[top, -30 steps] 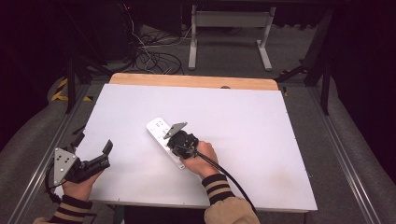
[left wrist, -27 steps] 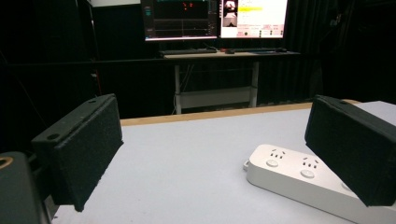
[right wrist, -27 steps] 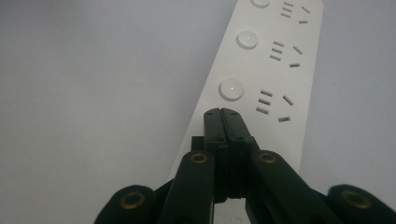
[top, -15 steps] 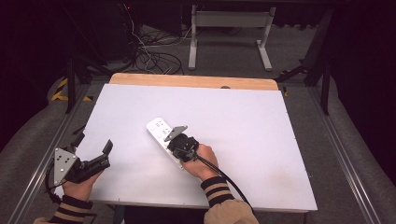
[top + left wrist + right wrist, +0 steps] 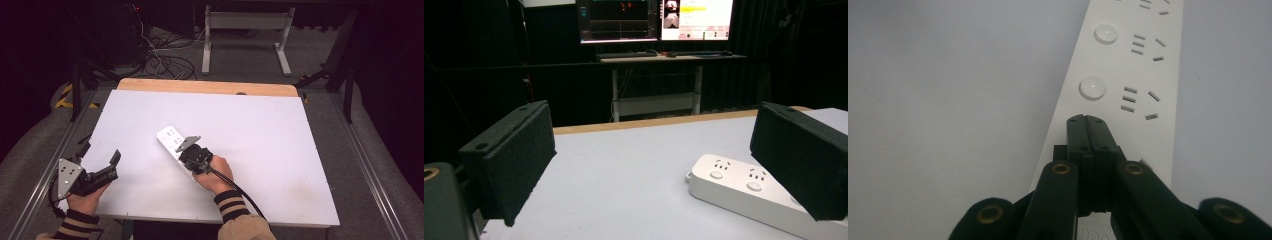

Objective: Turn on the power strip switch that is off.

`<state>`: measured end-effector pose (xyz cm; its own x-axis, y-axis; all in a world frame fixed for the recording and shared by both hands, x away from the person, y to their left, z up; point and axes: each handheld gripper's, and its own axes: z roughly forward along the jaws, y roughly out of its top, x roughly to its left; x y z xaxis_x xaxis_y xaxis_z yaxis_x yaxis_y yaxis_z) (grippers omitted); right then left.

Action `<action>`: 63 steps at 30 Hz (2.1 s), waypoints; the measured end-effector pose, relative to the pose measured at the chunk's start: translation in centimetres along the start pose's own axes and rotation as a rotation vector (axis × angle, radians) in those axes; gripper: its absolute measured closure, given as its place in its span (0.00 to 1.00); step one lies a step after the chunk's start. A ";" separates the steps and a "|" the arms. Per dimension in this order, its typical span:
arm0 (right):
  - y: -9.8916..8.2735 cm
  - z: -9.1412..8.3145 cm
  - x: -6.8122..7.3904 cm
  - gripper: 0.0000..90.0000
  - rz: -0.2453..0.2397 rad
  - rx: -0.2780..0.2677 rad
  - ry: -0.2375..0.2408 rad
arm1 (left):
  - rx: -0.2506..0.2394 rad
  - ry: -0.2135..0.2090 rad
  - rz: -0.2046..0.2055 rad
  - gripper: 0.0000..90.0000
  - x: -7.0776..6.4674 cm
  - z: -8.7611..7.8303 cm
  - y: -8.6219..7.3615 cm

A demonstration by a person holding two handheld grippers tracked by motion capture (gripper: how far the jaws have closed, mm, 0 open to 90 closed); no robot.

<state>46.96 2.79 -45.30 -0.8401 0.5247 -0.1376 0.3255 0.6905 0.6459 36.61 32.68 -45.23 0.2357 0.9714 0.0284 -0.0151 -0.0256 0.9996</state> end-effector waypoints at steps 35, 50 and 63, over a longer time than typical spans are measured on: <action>-0.1 0.2 0.3 1.00 0.015 -0.016 -0.012 | 0.000 -0.004 -0.001 0.05 0.0 0.0 0.0; 0.1 0.0 0.2 1.00 -0.001 -0.002 -0.013 | 0.004 -0.013 0.002 0.06 -0.2 0.1 -0.1; -0.2 -0.8 -0.3 1.00 -0.019 -0.104 -0.026 | 0.005 -0.014 -0.007 0.06 -0.1 0.2 -0.1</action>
<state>46.81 2.03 -44.78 -0.8337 0.5255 -0.1695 0.2615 0.6461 0.7171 36.80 32.58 -45.35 0.2491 0.9682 0.0211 -0.0083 -0.0197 0.9998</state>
